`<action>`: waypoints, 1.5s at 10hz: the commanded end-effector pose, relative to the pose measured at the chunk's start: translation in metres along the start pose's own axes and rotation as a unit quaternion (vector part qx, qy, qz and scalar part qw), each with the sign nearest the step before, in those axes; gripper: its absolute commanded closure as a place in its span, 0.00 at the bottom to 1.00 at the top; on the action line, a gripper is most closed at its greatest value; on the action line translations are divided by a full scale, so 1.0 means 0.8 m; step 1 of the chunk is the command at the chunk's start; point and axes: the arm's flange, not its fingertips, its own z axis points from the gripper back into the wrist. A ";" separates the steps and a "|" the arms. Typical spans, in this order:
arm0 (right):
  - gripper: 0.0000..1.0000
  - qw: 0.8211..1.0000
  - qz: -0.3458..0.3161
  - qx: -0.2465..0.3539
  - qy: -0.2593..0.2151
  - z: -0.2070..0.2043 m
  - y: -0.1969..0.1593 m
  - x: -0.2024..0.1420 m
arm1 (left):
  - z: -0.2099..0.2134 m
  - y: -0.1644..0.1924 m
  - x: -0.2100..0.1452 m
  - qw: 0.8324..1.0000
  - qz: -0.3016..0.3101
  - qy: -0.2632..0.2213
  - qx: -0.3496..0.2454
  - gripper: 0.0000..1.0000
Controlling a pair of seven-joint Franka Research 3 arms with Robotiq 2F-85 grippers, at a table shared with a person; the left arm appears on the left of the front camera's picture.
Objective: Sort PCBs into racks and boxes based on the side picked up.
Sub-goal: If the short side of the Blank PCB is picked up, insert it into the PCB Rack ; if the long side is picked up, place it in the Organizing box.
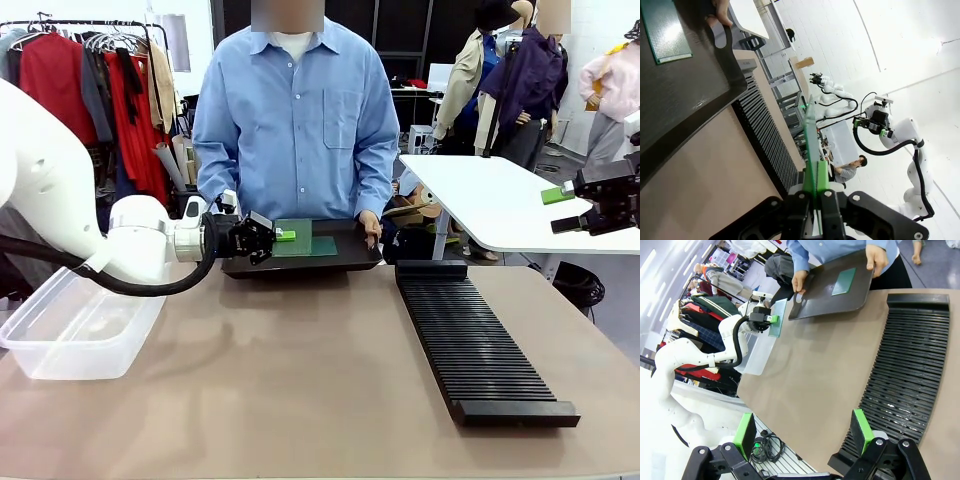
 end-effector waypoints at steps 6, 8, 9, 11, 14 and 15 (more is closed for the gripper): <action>0.00 1.000 0.002 0.009 -0.011 -0.002 0.002 0.005 | 0.072 -0.098 -0.031 0.998 0.063 0.006 0.030 1.00; 0.00 1.000 0.002 0.009 -0.011 -0.002 0.002 0.005 | 0.100 -0.128 -0.050 0.992 0.098 0.020 0.075 1.00; 0.00 1.000 0.002 0.009 -0.011 -0.002 0.002 0.005 | 0.117 -0.142 -0.061 0.987 0.114 0.029 0.109 1.00; 0.00 1.000 0.002 0.009 -0.011 -0.002 0.002 0.005 | 0.160 -0.183 -0.076 0.979 0.129 0.017 0.158 1.00; 0.00 1.000 0.002 0.009 -0.011 -0.002 0.002 0.005 | 0.212 -0.227 -0.089 0.950 0.172 0.012 0.261 1.00; 0.00 1.000 0.002 0.009 -0.011 -0.002 0.002 0.005 | 0.228 -0.238 -0.091 0.927 0.212 0.032 0.306 1.00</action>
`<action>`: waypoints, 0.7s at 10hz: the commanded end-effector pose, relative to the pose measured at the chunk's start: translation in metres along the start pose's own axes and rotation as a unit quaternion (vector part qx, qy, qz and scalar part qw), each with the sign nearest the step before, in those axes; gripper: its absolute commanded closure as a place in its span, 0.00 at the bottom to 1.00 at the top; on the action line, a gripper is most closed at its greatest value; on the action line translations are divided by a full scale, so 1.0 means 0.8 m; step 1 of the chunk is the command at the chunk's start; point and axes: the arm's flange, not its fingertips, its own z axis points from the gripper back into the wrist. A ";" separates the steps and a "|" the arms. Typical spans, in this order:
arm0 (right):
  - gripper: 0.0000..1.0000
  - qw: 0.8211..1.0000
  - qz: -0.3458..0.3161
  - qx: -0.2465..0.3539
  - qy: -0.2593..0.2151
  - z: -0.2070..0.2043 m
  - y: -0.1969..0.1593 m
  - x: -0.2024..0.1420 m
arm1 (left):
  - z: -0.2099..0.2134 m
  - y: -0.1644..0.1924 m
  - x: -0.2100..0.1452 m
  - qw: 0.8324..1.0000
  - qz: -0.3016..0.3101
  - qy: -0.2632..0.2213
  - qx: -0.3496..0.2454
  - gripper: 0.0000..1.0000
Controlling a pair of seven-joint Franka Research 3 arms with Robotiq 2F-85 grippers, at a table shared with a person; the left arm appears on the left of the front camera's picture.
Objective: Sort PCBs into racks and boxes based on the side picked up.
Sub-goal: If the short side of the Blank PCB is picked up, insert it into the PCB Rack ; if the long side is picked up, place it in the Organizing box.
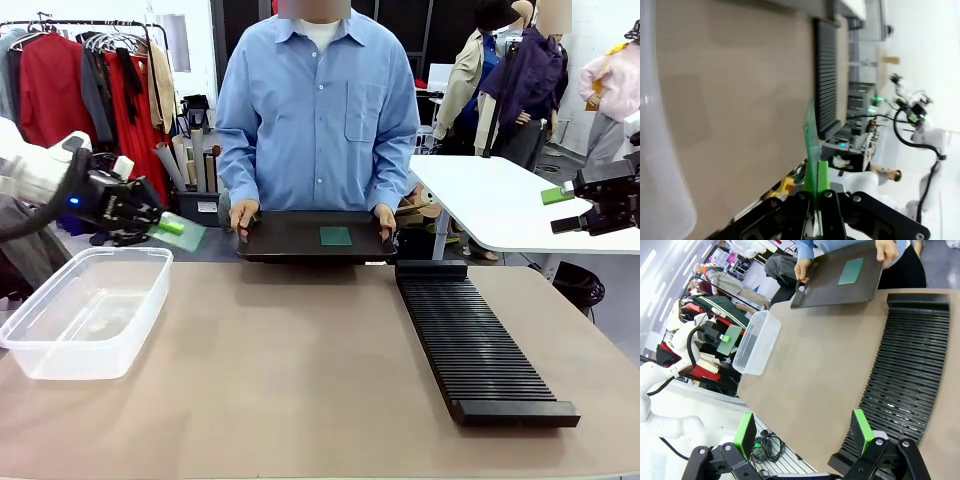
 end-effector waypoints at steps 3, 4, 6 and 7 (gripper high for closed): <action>0.00 1.000 0.002 0.009 -0.012 -0.002 0.002 0.005 | 0.041 -0.009 -0.001 0.992 0.054 0.022 0.111 1.00; 0.00 1.000 0.002 0.009 -0.012 -0.002 0.002 0.005 | 0.045 -0.009 0.001 0.984 0.065 0.027 0.162 1.00; 0.00 1.000 0.002 0.009 -0.012 -0.002 0.002 0.005 | 0.051 -0.010 0.011 0.968 0.059 0.035 0.243 1.00; 0.00 1.000 0.002 0.009 -0.012 -0.002 0.002 0.005 | 0.053 -0.010 0.017 0.959 0.060 0.033 0.274 1.00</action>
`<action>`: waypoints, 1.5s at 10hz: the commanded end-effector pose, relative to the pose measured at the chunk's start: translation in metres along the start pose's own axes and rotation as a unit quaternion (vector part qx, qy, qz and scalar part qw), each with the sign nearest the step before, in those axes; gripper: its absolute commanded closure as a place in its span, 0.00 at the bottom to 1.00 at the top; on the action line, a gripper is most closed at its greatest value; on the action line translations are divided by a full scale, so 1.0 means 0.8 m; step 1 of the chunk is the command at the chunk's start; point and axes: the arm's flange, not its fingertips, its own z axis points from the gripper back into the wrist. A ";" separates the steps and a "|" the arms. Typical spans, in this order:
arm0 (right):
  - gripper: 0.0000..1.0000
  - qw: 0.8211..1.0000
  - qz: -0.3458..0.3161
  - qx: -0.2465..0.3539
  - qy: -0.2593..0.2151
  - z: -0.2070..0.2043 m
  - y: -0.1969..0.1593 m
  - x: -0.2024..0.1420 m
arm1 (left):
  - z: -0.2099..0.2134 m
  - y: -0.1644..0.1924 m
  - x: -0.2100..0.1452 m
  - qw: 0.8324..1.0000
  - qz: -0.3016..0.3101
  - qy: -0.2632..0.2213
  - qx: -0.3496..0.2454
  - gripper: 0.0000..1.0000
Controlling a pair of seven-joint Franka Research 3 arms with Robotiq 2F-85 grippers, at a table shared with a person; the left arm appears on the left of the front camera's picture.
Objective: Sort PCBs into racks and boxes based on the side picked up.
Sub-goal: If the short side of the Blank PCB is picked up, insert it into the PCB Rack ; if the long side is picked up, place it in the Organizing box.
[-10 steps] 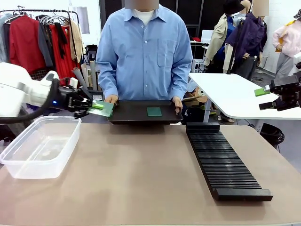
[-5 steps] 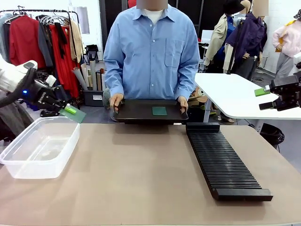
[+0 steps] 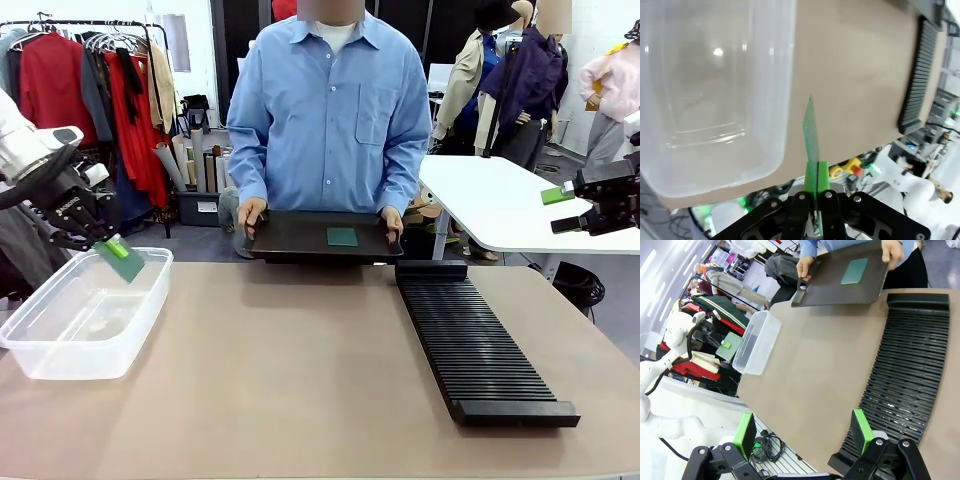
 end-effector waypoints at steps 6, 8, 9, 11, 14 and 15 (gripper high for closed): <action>0.00 1.000 0.002 0.009 -0.012 -0.002 0.002 0.005 | -0.002 -0.015 0.049 0.990 -0.074 -0.007 0.124 1.00; 0.00 1.000 0.002 0.009 -0.012 -0.002 0.002 0.005 | -0.010 -0.011 0.055 0.986 -0.081 -0.029 0.141 1.00; 0.00 1.000 0.002 0.009 -0.012 -0.002 0.002 0.005 | -0.017 -0.002 0.053 0.984 -0.089 -0.049 0.144 1.00; 0.00 1.000 0.002 0.009 -0.012 -0.002 0.002 0.005 | -0.033 0.024 0.051 0.983 -0.101 -0.072 0.133 1.00; 0.00 1.000 0.002 0.009 -0.012 -0.002 0.002 0.005 | -0.058 0.050 0.064 0.984 -0.119 -0.084 0.106 1.00; 0.00 1.000 0.002 0.009 -0.012 -0.002 0.002 0.005 | -0.067 0.061 0.070 0.985 -0.121 -0.081 0.092 1.00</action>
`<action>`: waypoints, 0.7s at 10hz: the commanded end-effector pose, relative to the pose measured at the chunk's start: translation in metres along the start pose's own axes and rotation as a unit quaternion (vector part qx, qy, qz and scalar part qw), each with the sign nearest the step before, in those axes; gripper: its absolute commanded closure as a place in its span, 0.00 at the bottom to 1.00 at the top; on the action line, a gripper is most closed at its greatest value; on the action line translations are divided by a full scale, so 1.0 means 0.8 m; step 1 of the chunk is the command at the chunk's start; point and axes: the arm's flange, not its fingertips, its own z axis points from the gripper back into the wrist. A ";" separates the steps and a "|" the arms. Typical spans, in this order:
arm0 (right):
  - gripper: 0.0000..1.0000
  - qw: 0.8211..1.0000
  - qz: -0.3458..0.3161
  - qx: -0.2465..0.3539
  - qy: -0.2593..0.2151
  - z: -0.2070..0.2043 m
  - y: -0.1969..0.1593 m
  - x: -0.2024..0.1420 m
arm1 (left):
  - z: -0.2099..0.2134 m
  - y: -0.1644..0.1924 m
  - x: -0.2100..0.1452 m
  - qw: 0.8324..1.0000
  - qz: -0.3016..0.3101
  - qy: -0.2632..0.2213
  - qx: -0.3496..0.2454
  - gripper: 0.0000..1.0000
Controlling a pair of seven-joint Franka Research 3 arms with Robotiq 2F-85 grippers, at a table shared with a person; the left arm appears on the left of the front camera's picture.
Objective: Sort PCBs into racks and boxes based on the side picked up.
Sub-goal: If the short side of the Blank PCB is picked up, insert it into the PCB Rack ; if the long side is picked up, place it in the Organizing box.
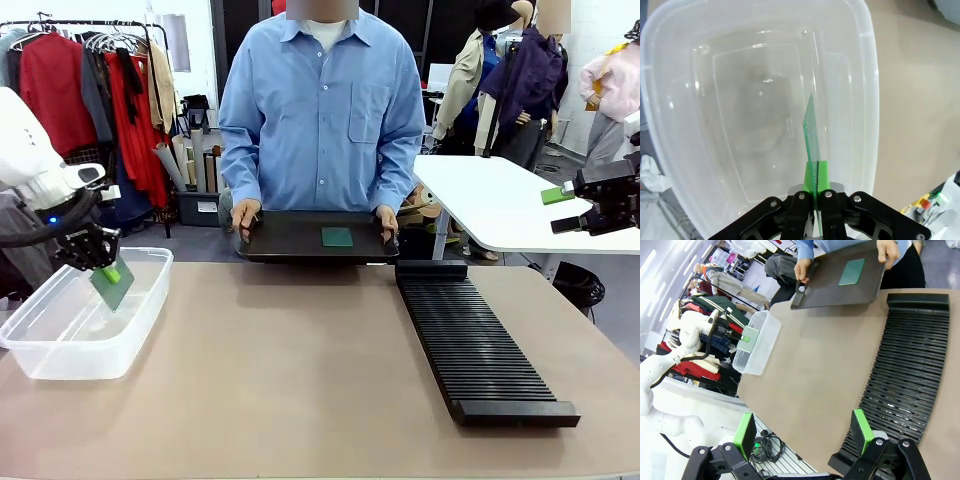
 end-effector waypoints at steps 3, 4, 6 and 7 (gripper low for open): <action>0.00 1.000 0.002 0.009 -0.012 -0.002 0.002 0.005 | -0.033 0.034 0.003 0.999 -0.004 -0.004 -0.054 1.00; 0.00 1.000 0.002 0.009 -0.012 -0.002 0.002 0.005 | -0.040 0.042 0.003 0.998 0.000 -0.001 -0.063 1.00; 0.00 1.000 0.002 0.009 -0.012 -0.002 0.002 0.005 | -0.048 0.055 0.002 0.997 0.006 -0.002 -0.076 1.00; 0.00 1.000 0.002 0.009 -0.012 -0.002 0.002 0.005 | -0.052 0.059 0.003 0.996 0.006 -0.002 -0.083 1.00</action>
